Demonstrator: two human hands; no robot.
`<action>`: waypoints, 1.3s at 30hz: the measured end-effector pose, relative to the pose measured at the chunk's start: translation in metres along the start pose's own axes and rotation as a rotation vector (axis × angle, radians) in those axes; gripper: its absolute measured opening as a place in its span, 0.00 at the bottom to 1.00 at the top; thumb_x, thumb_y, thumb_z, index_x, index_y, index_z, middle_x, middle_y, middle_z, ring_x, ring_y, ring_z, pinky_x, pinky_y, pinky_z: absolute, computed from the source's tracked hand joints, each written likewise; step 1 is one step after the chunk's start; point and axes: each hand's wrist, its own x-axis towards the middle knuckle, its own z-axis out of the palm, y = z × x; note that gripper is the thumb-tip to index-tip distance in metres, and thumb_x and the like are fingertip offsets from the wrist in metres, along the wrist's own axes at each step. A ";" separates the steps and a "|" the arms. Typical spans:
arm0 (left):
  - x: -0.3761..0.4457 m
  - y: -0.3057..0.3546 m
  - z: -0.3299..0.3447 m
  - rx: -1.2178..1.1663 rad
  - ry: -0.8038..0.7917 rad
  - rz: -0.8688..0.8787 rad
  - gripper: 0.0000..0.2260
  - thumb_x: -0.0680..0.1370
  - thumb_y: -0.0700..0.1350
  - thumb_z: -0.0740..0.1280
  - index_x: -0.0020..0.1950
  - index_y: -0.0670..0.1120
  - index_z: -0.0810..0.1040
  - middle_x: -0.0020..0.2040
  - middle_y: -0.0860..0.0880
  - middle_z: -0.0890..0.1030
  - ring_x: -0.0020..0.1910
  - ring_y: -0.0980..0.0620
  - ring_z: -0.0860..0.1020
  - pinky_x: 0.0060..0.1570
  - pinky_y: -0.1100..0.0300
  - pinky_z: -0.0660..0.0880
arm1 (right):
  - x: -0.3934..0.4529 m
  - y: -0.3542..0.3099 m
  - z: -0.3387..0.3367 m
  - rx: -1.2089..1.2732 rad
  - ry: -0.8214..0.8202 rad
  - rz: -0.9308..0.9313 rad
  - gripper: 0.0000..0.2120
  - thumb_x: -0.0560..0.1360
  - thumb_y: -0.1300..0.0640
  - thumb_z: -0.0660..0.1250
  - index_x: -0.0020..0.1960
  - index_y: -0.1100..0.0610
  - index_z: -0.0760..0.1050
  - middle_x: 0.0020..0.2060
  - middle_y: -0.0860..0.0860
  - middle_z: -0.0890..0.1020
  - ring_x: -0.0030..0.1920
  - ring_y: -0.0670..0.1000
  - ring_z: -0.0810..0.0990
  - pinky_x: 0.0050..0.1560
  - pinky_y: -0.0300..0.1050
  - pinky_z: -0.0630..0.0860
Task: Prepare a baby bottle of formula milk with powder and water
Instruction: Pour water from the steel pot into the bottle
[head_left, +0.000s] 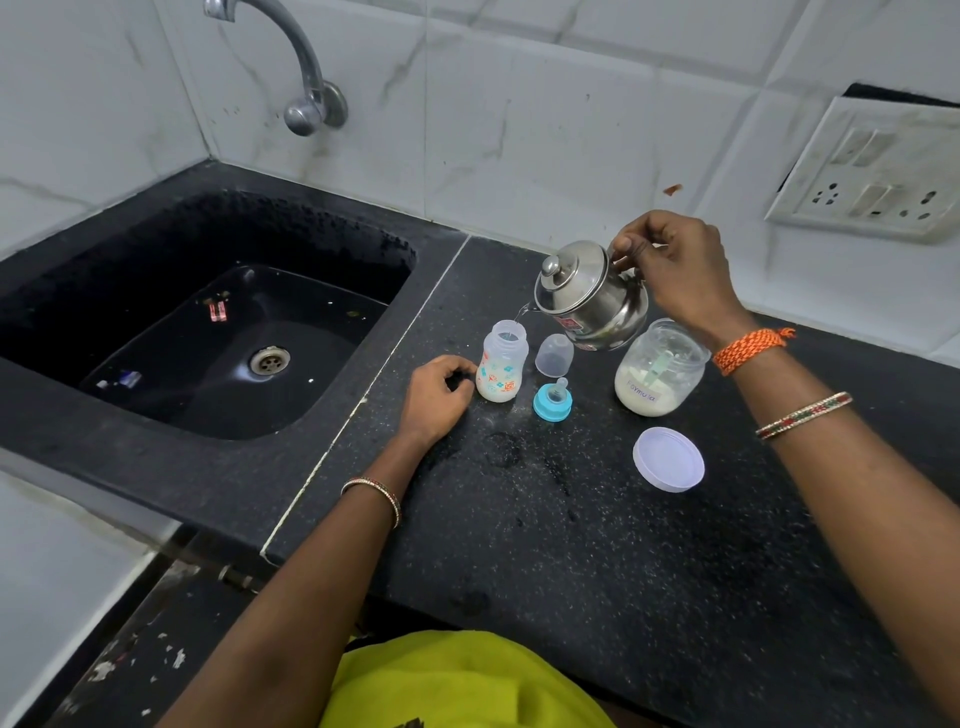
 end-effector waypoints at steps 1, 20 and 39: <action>0.000 0.000 0.000 -0.001 0.001 0.000 0.11 0.71 0.35 0.64 0.49 0.43 0.81 0.49 0.48 0.81 0.48 0.51 0.79 0.52 0.60 0.75 | 0.000 0.000 0.000 0.002 0.000 0.001 0.06 0.76 0.50 0.67 0.44 0.50 0.80 0.38 0.44 0.83 0.44 0.50 0.84 0.50 0.58 0.80; -0.001 0.001 0.000 -0.007 0.012 0.001 0.11 0.71 0.35 0.64 0.50 0.43 0.81 0.49 0.47 0.81 0.47 0.52 0.78 0.49 0.63 0.74 | -0.002 -0.004 0.000 -0.005 -0.016 0.005 0.06 0.76 0.49 0.67 0.44 0.49 0.80 0.38 0.43 0.83 0.43 0.50 0.84 0.49 0.59 0.80; 0.000 -0.001 -0.001 -0.015 0.004 -0.005 0.10 0.71 0.36 0.64 0.48 0.44 0.81 0.48 0.48 0.81 0.47 0.51 0.79 0.52 0.56 0.77 | -0.009 -0.009 0.015 -0.123 -0.108 0.012 0.07 0.77 0.50 0.66 0.47 0.52 0.80 0.41 0.48 0.84 0.44 0.50 0.84 0.50 0.57 0.80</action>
